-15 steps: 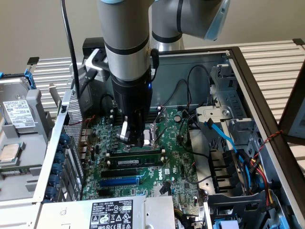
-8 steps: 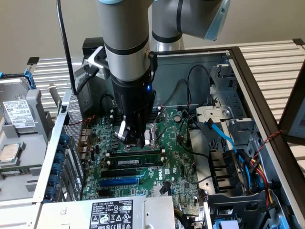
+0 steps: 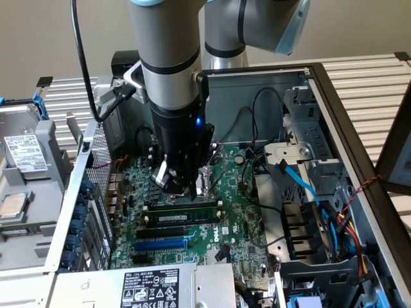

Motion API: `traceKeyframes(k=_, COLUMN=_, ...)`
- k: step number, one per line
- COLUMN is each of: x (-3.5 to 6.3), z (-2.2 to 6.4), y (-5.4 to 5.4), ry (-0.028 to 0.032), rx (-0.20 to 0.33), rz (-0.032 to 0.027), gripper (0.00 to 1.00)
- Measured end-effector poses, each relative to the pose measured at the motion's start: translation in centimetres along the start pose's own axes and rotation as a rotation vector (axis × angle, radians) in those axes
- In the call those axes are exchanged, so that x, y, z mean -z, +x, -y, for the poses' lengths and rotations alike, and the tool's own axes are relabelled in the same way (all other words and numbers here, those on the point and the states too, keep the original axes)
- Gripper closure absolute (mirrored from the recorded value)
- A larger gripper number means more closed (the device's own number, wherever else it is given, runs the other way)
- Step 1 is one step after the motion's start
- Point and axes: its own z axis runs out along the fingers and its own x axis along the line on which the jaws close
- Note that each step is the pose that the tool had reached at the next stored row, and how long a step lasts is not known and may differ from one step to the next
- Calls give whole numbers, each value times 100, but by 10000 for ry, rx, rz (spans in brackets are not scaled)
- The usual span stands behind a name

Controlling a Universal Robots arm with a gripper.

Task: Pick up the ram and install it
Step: 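Press down the ram until it locks into place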

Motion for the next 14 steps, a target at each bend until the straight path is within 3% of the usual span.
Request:
traceKeyframes(k=8, x=-3, z=0, y=0, ry=133, rx=-1286, rz=17, gripper=90)
traceKeyframes(k=14, x=-3, z=-1, y=1, ry=145, rx=-2027, rz=-47, gripper=90)
